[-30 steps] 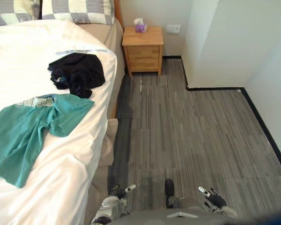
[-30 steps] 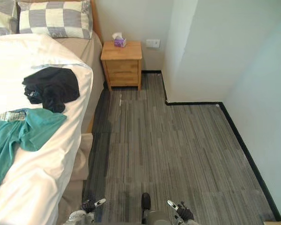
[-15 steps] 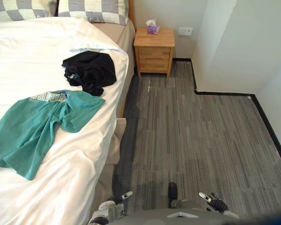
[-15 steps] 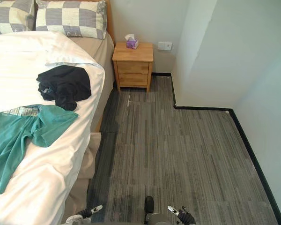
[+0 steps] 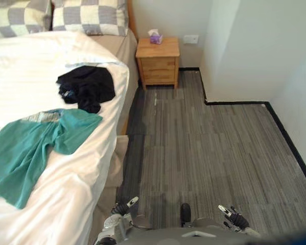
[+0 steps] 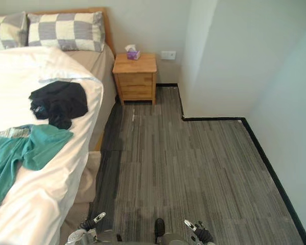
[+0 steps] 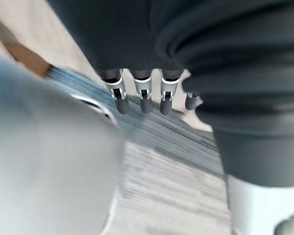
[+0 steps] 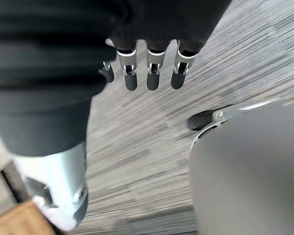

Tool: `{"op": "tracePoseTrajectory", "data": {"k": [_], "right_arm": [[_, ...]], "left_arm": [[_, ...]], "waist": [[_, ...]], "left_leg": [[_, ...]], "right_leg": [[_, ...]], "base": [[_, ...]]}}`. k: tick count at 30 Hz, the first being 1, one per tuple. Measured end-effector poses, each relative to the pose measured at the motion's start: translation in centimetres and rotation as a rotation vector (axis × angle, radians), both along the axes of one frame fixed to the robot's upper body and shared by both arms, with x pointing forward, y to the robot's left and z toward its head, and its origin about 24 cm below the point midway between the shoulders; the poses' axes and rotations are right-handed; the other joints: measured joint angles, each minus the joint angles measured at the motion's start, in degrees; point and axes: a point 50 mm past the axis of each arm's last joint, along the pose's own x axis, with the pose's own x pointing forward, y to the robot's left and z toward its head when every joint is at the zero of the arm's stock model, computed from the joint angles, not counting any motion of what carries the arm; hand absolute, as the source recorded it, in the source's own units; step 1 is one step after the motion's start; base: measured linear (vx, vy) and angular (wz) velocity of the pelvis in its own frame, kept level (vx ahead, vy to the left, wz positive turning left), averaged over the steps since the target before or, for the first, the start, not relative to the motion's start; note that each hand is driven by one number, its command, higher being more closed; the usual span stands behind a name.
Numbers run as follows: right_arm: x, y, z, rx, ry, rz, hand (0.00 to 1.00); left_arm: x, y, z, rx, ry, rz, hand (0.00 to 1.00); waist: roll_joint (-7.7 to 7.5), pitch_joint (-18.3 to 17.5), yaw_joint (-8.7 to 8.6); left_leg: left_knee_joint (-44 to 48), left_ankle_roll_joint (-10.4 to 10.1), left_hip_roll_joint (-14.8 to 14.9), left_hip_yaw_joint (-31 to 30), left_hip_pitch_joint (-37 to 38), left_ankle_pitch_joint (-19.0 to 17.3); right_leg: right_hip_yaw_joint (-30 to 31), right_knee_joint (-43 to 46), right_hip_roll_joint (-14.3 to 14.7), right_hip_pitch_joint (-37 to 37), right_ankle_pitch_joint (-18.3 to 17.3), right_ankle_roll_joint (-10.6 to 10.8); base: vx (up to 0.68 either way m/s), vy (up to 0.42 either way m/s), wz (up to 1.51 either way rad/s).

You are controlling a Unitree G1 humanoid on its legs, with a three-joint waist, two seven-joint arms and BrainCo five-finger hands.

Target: Tidy the bed and pick cloth on bed and put in laundry

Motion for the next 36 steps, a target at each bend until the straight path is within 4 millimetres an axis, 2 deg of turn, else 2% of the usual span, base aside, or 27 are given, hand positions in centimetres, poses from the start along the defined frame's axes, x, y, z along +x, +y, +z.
{"op": "tracePoseTrajectory", "data": {"k": [1,2,3,5,7,9,12,14,15,16,17,18,19,20,21,23,25,27,29,30,32,33,34,36], "right_arm": [[0.4,0.1,0.1,0.004,-0.010,0.003,0.00],[0.8,0.4,0.1,0.014,-0.025,0.009,0.00],[1.1,0.6,0.2,0.020,-0.035,0.015,0.00],[2.0,1.3,0.6,0.037,-0.080,0.051,0.00],[2.4,2.0,0.8,0.051,-0.110,0.081,0.00],[2.5,2.0,0.8,0.053,-0.115,0.102,0.00],[2.5,1.9,0.8,0.047,-0.116,0.115,0.00],[2.4,1.5,0.8,0.027,-0.095,0.141,0.00],[2.3,1.3,0.6,0.024,-0.078,0.148,0.00],[2.4,1.3,0.5,0.028,-0.067,0.148,0.00],[2.4,1.4,0.3,0.034,-0.047,0.152,0.00],[2.1,1.6,0.1,0.038,-0.027,0.160,0.00],[2.1,1.9,0.1,0.046,-0.025,0.157,0.00],[2.8,2.2,0.2,0.056,-0.042,0.150,0.00],[2.8,2.1,0.2,0.059,-0.045,0.134,0.00],[2.9,1.8,0.2,0.051,-0.046,0.113,0.00],[3.2,1.9,0.3,0.053,-0.058,0.110,0.00],[3.5,2.3,0.4,0.068,-0.076,0.093,0.00],[3.3,2.1,0.4,0.074,-0.076,0.058,0.00],[3.3,2.1,0.3,0.072,-0.074,0.052,0.00],[3.1,2.0,0.4,0.080,-0.079,0.019,0.00],[3.2,2.0,0.4,0.079,-0.087,0.018,0.00],[3.2,2.0,0.6,0.077,-0.097,0.016,0.00],[3.0,2.1,0.7,0.075,-0.107,0.008,0.00]], "left_arm": [[0.3,0.0,0.2,0.009,-0.020,-0.022,0.00],[0.6,0.1,0.4,0.017,-0.044,-0.030,0.00],[0.6,0.0,0.4,0.013,-0.053,-0.028,0.00],[0.8,-0.5,0.5,-0.004,-0.077,-0.015,0.00],[0.5,-0.7,0.5,-0.009,-0.080,-0.002,0.00],[0.4,-0.7,0.5,-0.009,-0.079,0.001,0.00],[0.1,-0.8,0.4,-0.015,-0.072,0.009,0.00],[-0.1,-0.8,0.3,-0.018,-0.063,0.015,0.00],[-0.2,-0.9,0.2,-0.021,-0.057,0.013,0.00],[-0.1,-0.7,0.2,-0.018,-0.057,0.016,0.00],[-0.1,-0.3,0.2,-0.015,-0.054,0.028,0.00],[-0.6,-0.1,0.0,-0.014,-0.031,0.029,0.00],[-0.8,0.0,-0.1,-0.008,-0.015,0.029,0.00],[-0.8,0.4,-0.1,0.014,0.005,0.024,0.00],[-1.0,0.4,-0.2,0.028,0.028,-0.003,0.00],[-1.1,0.5,-0.2,0.042,0.038,-0.022,0.00],[-1.1,0.6,-0.2,0.058,0.044,-0.043,0.00],[-0.6,0.5,-0.1,0.058,0.033,-0.043,0.00],[-0.2,0.1,0.0,0.049,0.023,-0.046,0.00],[-0.2,0.0,-0.1,0.049,0.024,-0.050,0.00],[-0.2,0.1,-0.1,0.067,0.028,-0.076,0.00],[-0.2,0.1,0.0,0.069,0.026,-0.076,0.00],[-0.2,0.1,0.0,0.066,0.021,-0.066,0.00],[-0.1,0.1,0.0,0.075,0.010,-0.097,0.00]], "waist": [[-0.50,0.54,0.37],[-0.82,1.21,0.94],[-0.80,1.47,1.05],[-0.63,1.72,1.23],[-0.52,1.87,1.63],[-0.36,1.96,1.68],[0.53,1.80,1.74],[1.33,1.28,2.10],[1.61,1.15,2.07],[1.06,1.19,2.12],[-0.24,0.63,2.25],[-0.55,-0.94,2.26],[-1.14,-1.37,2.18],[-2.11,-1.41,1.38],[-2.34,-1.48,0.69],[-2.77,-0.98,0.81],[-2.68,-0.50,1.00],[-2.21,0.00,0.60],[-2.17,0.04,0.62],[-2.18,0.06,0.62],[-2.46,1.00,0.82],[-2.45,1.42,0.83],[-2.54,1.95,0.96],[-2.87,2.37,1.01]], "left_leg": [[-1.61,-0.94,-1.50,-0.56,-1.67,-2.64],[-5.91,-0.98,-2.57,-0.22,-2.05,-3.80],[-9.06,-1.08,-3.13,-0.01,-2.12,-3.98],[-23.71,-1.29,-4.70,1.47,-1.56,-3.92],[-37.71,-1.65,-5.74,1.67,-0.67,-1.96],[-44.86,-1.73,-5.41,2.99,-0.36,0.96],[-49.76,-1.15,-2.97,9.69,0.37,5.47],[-51.51,-0.71,-2.05,12.25,1.35,6.10],[-51.74,0.34,-2.27,12.65,1.60,7.66],[-51.09,1.02,-2.97,13.07,1.84,7.75],[-49.83,2.86,-4.85,13.86,1.74,5.46],[-49.59,4.81,-6.70,13.99,1.31,2.84],[-49.77,6.06,-7.92,14.19,1.32,1.82],[-51.67,6.07,-10.65,13.84,2.61,1.17],[-54.03,6.05,-12.46,13.20,4.69,1.15],[-55.75,6.02,-14.56,12.06,9.02,0.09],[-56.38,6.08,-15.20,10.76,12.51,-0.80],[-58.35,5.20,-14.34,7.92,15.98,-1.55],[-59.26,4.20,-13.23,5.03,17.45,-2.87],[-59.18,4.10,-12.91,4.19,17.69,-3.34],[-58.56,2.67,-11.90,2.86,20.43,-5.57],[-57.93,2.49,-11.61,2.56,21.23,-6.51],[-56.14,1.60,-10.95,2.48,22.85,-8.91],[-53.01,-0.42,-9.79,2.43,25.37,-13.52]], "right_leg": [[1.20,0.01,-0.05,0.73,-0.62,-0.05],[2.02,-0.09,-0.13,1.73,-0.78,0.18],[2.28,-0.09,-0.09,2.22,-0.94,0.30],[3.34,0.06,-0.05,2.86,-1.80,0.59],[4.53,0.19,0.02,2.96,-2.40,0.80],[4.86,0.78,0.10,3.18,-3.45,1.26],[5.18,3.15,0.16,3.19,-6.67,2.63],[5.94,3.89,0.12,3.20,-8.23,3.23],[6.18,4.79,-0.31,2.91,-9.70,3.70],[6.41,5.56,-1.18,2.54,-10.88,4.15],[6.98,7.08,-3.31,1.86,-12.96,5.27],[6.37,10.98,-4.95,0.98,-14.98,7.63],[5.63,19.54,-6.27,-2.24,-15.50,9.53],[4.84,36.37,-8.34,-8.39,-15.93,14.44],[3.24,46.27,-10.14,-11.25,-13.43,15.82],[-0.26,53.32,-13.42,-12.18,-13.71,14.77],[-2.93,51.94,-14.77,-12.48,-15.57,14.45],[-4.41,42.86,-12.93,-13.15,-17.48,13.80],[-4.53,32.60,-10.85,-15.13,-16.88,13.02],[-4.53,29.34,-10.47,-15.96,-15.69,12.51],[-5.25,17.29,-9.87,-18.00,-8.58,11.24],[-5.85,14.96,-9.87,-18.07,-6.85,11.03],[-7.04,11.21,-9.91,-18.43,-3.96,10.33],[-7.51,7.33,-9.82,-18.53,-2.16,9.55]], "base": [[0.09,-0.082,-0.41],[0.08,-0.063,-0.42],[0.08,-0.025,-0.42],[0.09,0.003,-0.31],[0.12,0.028,-0.35],[0.14,0.073,-0.17],[0.18,0.163,0.00],[0.24,0.233,-0.02],[0.26,0.266,-0.02],[0.28,0.318,-0.07],[0.35,0.423,-0.08],[0.36,0.425,-0.08],[0.30,0.332,0.17],[0.25,0.227,0.39],[0.32,0.262,0.48],[0.44,0.261,0.31],[0.38,0.132,0.33],[0.36,0.031,0.70],[0.31,-0.032,0.70],[0.36,-0.077,0.63],[0.45,-0.144,0.44],[0.46,-0.176,0.27],[0.40,-0.183,0.18],[0.58,-0.302,0.11]]}}
